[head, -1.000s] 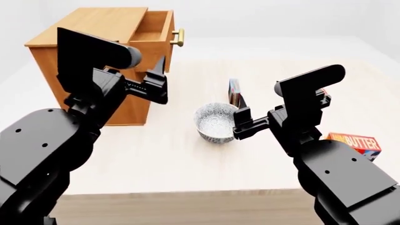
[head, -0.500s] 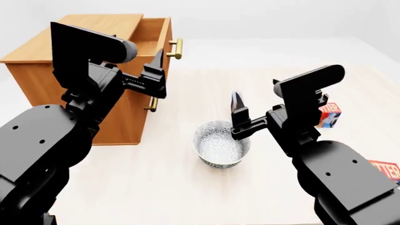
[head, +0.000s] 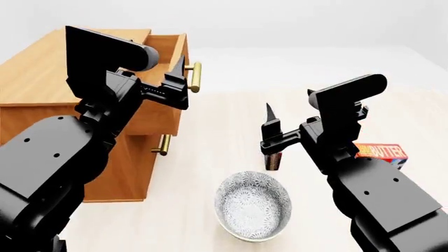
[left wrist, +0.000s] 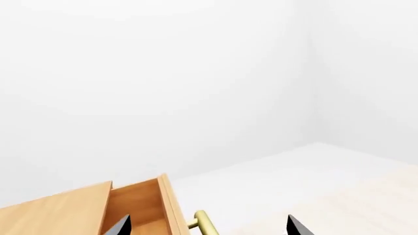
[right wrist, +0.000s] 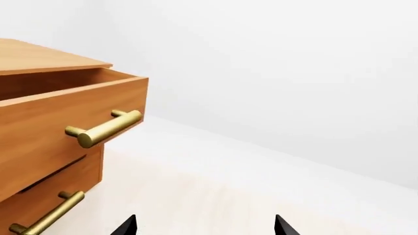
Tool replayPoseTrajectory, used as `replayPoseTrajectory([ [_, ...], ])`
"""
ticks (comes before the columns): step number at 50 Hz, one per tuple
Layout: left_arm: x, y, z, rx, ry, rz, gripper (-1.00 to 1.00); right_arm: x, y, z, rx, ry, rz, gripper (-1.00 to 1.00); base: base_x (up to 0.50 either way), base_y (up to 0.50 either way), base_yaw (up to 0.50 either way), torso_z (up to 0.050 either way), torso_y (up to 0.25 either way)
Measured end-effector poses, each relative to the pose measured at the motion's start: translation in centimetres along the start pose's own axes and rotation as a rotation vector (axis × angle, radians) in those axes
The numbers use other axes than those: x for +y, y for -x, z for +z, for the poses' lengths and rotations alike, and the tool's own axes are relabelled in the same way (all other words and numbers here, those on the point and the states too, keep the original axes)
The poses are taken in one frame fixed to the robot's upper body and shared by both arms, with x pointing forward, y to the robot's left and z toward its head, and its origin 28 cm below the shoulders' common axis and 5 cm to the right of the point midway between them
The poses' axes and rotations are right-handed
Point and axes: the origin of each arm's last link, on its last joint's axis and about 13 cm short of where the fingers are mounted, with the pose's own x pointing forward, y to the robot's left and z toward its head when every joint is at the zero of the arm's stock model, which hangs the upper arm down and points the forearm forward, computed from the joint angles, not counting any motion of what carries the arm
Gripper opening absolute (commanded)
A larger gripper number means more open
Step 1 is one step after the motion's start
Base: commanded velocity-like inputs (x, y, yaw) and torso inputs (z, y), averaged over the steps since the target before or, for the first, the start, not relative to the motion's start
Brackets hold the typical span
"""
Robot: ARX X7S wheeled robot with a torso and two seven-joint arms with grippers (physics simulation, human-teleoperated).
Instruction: Put the chocolate pudding in the top drawer of the cabinet and close it.
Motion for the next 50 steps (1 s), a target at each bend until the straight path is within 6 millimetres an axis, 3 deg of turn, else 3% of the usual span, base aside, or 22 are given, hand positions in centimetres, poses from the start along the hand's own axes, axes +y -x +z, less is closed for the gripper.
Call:
replayPoseTrajectory([
  [39,-0.1,0.0,-0.3,0.04,-0.006,-0.016,1.0,0.3,-0.1,-0.1,0.002,0.006,-0.003,1.0,0.07,0.0,0.0,0.0,0.0],
  [50,0.2,-1.4,0.6,0.124,0.014,-0.03,1.0,0.3,0.1,0.0,-0.007,-0.018,-0.005,1.0,0.0,0.0,0.0,0.0,0.0],
])
